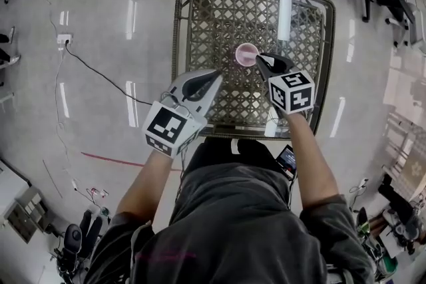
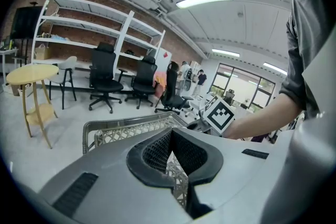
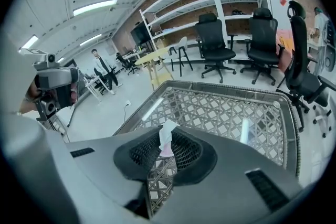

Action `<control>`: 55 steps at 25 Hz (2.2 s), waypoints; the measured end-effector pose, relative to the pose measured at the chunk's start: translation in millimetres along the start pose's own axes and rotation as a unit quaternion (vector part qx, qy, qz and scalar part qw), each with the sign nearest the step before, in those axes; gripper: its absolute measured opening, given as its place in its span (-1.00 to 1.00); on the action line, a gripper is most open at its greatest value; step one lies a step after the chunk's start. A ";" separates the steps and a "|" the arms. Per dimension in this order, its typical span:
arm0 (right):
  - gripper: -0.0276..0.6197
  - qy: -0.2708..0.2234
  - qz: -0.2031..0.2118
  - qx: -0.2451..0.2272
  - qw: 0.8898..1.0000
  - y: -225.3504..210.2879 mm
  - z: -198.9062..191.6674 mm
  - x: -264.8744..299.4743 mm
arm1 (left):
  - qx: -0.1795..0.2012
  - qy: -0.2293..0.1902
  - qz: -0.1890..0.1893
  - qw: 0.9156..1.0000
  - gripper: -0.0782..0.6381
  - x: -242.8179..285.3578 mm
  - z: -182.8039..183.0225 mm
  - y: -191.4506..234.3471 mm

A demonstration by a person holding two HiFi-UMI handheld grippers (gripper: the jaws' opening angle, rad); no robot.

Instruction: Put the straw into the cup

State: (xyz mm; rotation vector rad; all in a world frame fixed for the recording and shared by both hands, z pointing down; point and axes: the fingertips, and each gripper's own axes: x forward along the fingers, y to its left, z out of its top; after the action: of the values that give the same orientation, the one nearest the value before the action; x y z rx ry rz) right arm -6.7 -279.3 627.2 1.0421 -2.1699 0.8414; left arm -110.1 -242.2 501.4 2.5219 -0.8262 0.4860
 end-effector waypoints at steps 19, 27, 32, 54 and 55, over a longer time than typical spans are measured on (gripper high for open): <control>-0.76 0.020 -0.006 -0.005 1.000 -1.6 -8.3 22.4 | -0.006 0.003 0.006 1.000 -0.76 -3.2 1.0 12.6; -0.76 0.027 -0.001 -0.015 1.000 -0.9 -9.6 18.7 | 0.001 0.002 0.001 1.000 -0.76 2.4 8.3 6.5; -0.61 0.020 0.003 -0.012 1.000 -1.3 -11.0 13.5 | 0.008 0.004 -0.002 1.000 -0.76 4.2 10.0 -0.5; -0.55 -0.033 -0.027 -0.014 0.999 -9.1 -0.4 -52.1 | 0.041 -0.021 0.002 0.999 -0.76 -11.9 30.5 -40.5; -0.55 -0.037 -0.027 -0.016 0.999 -9.1 0.8 -56.9 | 0.043 -0.022 0.002 0.999 -0.76 -11.2 32.0 -43.8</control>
State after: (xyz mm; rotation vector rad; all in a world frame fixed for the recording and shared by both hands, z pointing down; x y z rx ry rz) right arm 30.5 -258.6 588.2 1.1272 -2.1977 0.7523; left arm -85.4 -221.4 456.5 2.6198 -0.8441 0.4781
